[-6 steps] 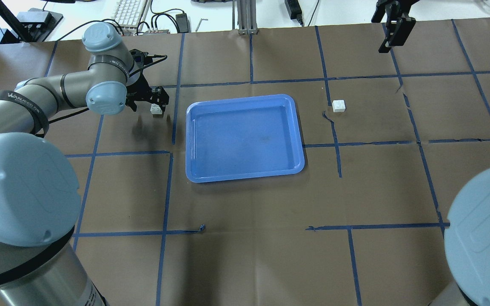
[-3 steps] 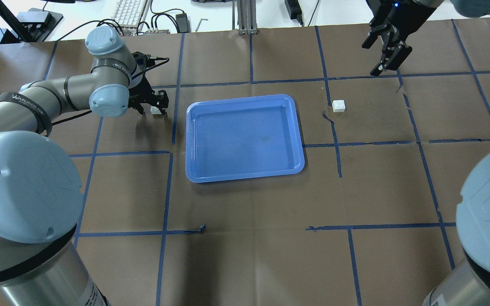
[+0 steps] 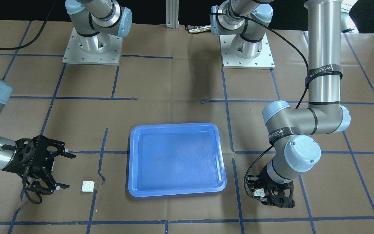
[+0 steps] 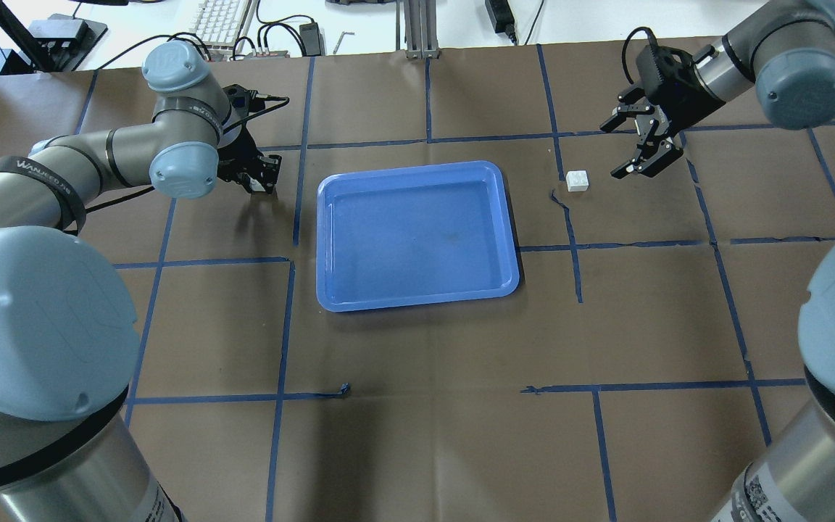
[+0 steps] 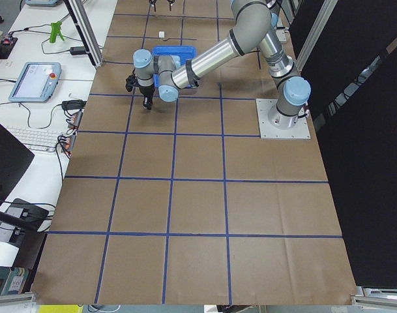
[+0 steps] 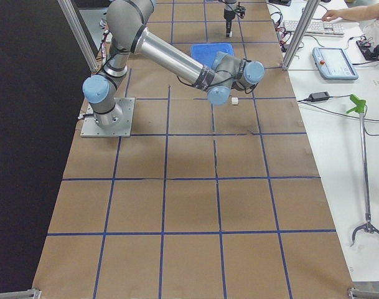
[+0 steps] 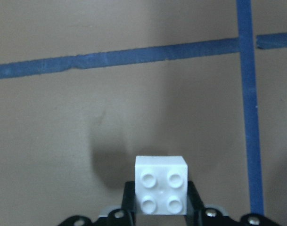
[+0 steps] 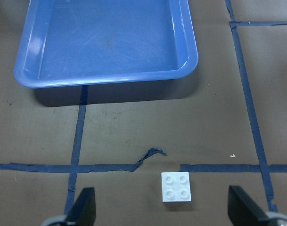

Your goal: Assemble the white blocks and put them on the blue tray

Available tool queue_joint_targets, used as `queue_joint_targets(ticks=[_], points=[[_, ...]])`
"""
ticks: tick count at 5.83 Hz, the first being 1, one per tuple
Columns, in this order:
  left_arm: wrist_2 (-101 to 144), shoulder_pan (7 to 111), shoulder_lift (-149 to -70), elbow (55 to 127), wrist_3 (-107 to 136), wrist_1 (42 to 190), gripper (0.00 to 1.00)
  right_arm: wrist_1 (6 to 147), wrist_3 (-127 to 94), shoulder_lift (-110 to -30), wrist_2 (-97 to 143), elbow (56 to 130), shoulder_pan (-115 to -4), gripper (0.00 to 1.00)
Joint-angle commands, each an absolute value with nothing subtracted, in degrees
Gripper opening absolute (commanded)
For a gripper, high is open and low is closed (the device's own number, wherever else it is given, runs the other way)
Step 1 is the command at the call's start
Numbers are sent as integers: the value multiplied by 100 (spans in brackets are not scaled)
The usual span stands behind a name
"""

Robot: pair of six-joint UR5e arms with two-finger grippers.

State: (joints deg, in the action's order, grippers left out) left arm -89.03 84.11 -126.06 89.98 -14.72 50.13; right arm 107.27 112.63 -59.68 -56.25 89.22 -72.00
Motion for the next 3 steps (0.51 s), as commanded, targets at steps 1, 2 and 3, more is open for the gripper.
queue_joint_targets(ticks=[1, 2, 3], points=[[-8938, 8760, -12403, 9139, -2472, 5036, 3, 11188, 11714, -5478, -5309, 9193, -7137, 99], [-8904, 9189, -12193, 9202, -3279, 5071, 3, 11302, 11716, -5415, -5309, 9193, -7137, 99], [-8921, 9698, -12077, 9280, -3966, 5097, 3, 11433, 11716, -5275, -5309, 9150, -7137, 100]])
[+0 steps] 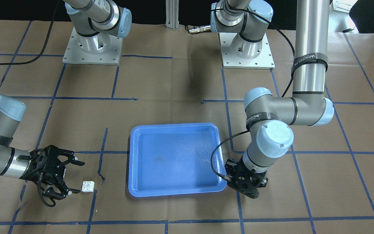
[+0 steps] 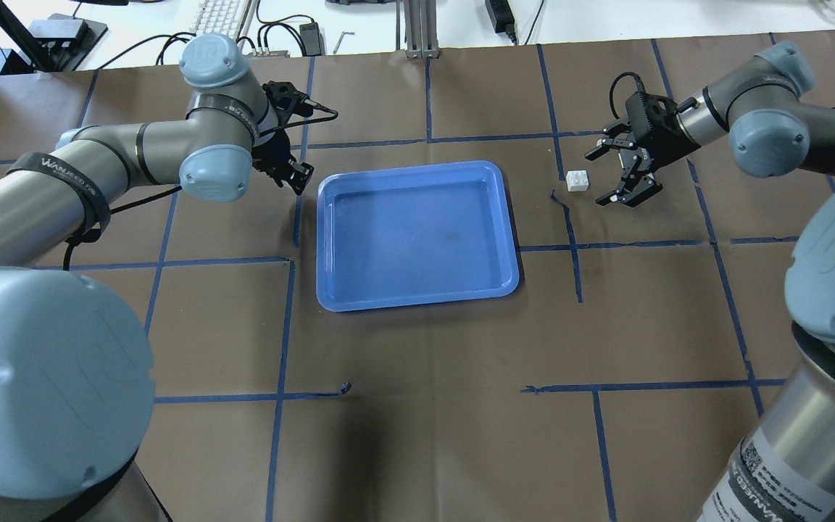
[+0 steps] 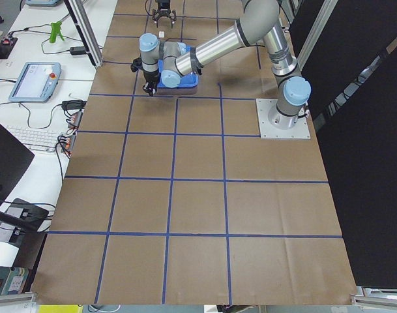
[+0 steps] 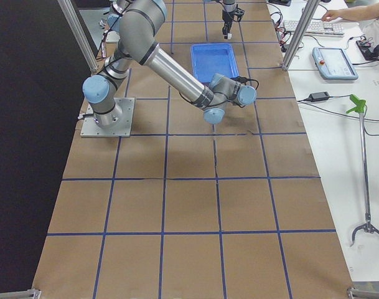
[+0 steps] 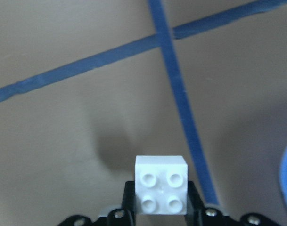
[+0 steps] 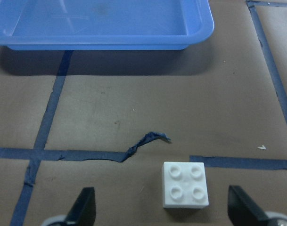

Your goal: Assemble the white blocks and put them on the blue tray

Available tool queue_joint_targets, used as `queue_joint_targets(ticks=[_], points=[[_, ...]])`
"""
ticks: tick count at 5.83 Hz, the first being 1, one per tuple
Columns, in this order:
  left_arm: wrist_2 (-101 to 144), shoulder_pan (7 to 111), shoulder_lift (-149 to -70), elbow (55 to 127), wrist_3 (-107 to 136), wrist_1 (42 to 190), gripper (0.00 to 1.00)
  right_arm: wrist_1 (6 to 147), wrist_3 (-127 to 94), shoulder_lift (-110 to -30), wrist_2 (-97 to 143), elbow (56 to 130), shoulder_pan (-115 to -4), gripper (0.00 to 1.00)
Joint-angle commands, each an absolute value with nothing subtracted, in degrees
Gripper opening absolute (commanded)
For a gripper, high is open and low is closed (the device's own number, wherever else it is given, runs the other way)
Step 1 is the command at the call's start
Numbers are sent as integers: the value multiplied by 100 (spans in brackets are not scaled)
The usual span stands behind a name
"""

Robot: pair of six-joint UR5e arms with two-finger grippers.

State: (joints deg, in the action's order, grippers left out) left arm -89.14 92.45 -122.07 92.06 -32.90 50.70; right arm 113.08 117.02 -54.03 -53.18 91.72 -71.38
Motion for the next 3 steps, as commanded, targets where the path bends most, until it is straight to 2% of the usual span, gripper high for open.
queue_joint_targets(ticks=[1, 3], points=[[-8947, 10016, -12033, 9325, -5069, 5098, 3, 11722, 11690, -5178, -5248, 9158, -7137, 99], [-8974, 10623, -12137, 9509, -6313, 5098, 6, 11698, 11681, -5150, -5256, 9176, -7137, 98]])
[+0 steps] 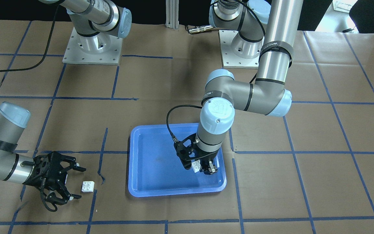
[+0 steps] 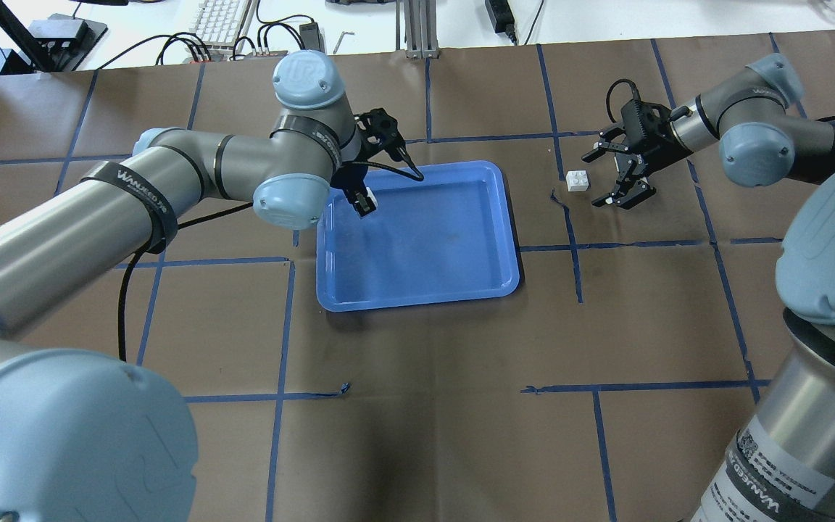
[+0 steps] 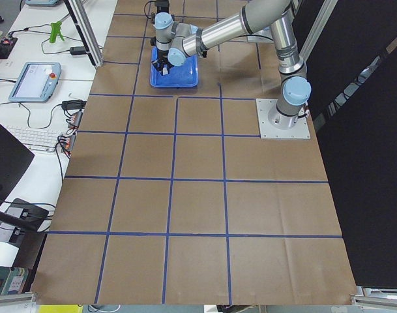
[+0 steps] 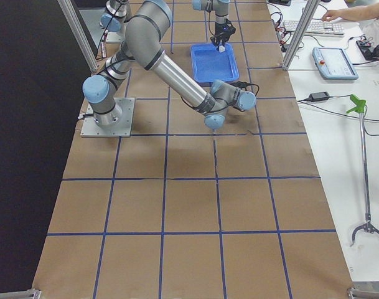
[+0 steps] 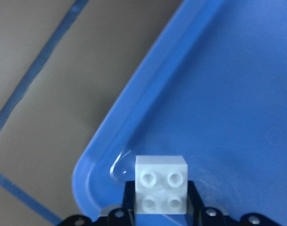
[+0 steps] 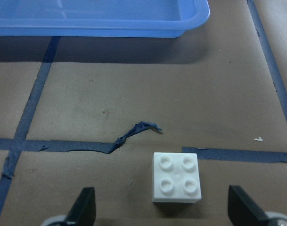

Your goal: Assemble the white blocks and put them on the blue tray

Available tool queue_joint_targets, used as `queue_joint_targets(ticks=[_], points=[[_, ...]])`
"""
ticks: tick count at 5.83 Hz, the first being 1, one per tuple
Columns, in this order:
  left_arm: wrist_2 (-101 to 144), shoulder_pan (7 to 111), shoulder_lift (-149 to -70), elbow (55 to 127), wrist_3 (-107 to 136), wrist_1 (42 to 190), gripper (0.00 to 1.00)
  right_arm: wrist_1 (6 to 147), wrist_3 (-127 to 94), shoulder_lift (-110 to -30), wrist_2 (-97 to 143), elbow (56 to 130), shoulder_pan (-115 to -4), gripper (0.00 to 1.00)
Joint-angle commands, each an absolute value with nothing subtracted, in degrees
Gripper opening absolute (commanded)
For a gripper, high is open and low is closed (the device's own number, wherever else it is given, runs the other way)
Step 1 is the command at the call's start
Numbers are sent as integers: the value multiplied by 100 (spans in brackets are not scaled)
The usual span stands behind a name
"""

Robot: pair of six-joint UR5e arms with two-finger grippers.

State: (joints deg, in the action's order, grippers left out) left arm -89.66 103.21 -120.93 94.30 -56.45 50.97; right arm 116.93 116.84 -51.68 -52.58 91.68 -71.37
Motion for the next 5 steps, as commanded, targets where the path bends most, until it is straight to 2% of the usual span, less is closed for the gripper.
queue_joint_targets(ticks=[1, 3, 5], points=[[-8974, 10783, -12138, 9536, -6972, 5098, 7, 11690, 11655, -5159, -5256, 9167, -7145, 87], [-8991, 11064, -12146, 9554, -6935, 5089, 13, 11698, 11663, -5168, -5256, 9158, -7172, 70], [-9078, 11065, -12138, 9842, -6638, 5002, 15, 11707, 11672, -5168, -5256, 9141, -7172, 44]])
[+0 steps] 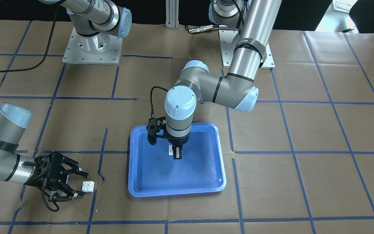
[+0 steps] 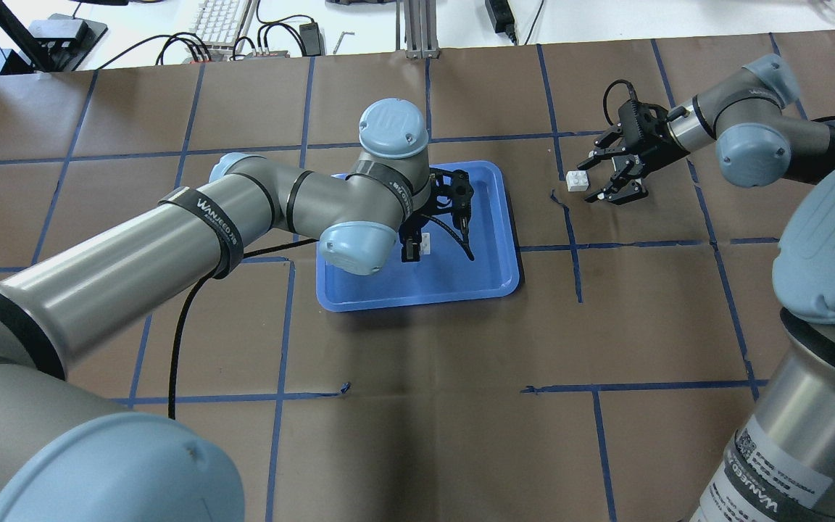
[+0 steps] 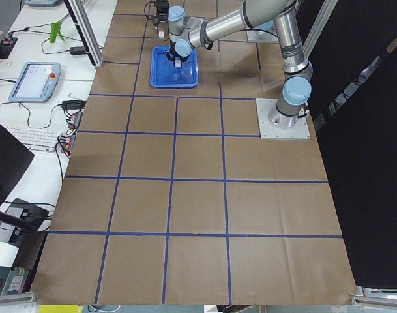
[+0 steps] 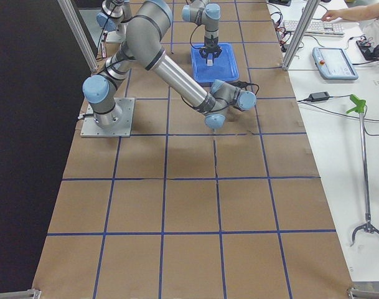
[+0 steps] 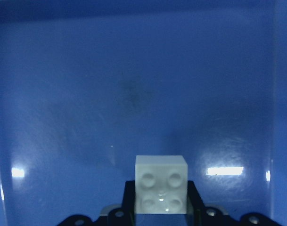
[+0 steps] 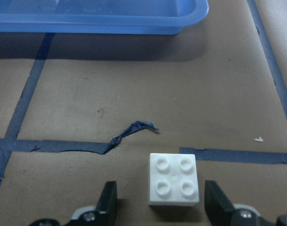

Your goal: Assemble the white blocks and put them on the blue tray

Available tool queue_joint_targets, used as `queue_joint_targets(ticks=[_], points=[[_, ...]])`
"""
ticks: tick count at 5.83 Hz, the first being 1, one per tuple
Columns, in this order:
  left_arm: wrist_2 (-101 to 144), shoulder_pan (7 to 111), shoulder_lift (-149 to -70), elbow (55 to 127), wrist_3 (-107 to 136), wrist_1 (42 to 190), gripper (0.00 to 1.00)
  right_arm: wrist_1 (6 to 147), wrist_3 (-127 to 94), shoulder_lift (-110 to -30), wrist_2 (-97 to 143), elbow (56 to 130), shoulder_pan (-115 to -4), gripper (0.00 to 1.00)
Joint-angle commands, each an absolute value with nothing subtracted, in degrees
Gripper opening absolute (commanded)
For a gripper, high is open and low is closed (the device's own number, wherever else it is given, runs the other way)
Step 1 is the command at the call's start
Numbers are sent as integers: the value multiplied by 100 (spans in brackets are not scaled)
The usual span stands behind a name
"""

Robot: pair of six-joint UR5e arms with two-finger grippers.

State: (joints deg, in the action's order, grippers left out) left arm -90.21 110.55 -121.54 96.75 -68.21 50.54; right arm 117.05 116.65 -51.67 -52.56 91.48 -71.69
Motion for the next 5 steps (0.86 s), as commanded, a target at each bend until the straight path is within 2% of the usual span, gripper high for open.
queue_joint_targets(ticks=[1, 2, 3, 4, 5], points=[[-9271, 11065, -12138, 9931, -6497, 4836, 15, 11707, 11698, -5185, -5256, 9141, -7181, 31], [-9272, 11048, -12164, 9932, -6478, 4808, 18, 11707, 11698, -5194, -5256, 9106, -7181, 25], [-9255, 11048, -12173, 9940, -6469, 4816, 67, 11690, 11620, -5238, -5256, 9027, -7181, 24], [-9264, 11048, -12164, 9932, -6460, 4834, 94, 11611, 11584, -5395, -5265, 8931, -7189, 24], [-9298, 11039, -12138, 9906, -6460, 4860, 95, 11201, 11366, -5779, -5273, 8930, -7189, 26]])
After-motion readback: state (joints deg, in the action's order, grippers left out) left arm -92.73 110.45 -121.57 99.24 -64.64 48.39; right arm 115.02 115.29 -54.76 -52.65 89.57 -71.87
